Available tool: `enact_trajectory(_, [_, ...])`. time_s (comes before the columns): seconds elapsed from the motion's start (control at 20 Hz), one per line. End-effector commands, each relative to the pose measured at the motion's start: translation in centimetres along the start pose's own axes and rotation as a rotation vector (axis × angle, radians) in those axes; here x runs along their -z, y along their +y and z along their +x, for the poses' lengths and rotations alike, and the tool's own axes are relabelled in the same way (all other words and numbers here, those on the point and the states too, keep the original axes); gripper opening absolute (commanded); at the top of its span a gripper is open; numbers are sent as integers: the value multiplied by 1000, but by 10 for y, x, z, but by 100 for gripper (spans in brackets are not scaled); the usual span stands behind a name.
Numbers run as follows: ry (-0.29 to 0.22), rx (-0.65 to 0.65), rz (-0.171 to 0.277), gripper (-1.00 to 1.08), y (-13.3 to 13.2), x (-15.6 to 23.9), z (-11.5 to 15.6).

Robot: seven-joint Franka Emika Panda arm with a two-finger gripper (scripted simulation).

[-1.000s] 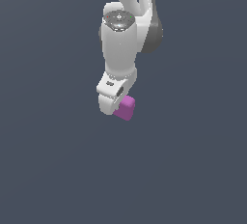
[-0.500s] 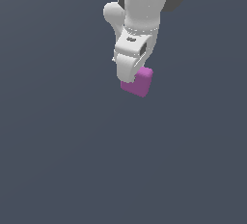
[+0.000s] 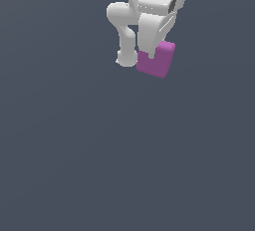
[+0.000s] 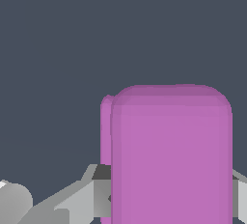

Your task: Pick up the object and move it to a goal position.

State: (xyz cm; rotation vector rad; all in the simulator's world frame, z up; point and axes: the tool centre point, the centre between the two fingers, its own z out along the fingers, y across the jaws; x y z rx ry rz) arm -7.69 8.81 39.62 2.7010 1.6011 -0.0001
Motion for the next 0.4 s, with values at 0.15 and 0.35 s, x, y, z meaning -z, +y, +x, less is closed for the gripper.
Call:
enact_trajectory(0.15, [0, -2, 1, -100, -11, 21, 6])
enact_trajectory(0.35, [1, -2, 1, -100, -13, 25, 7])
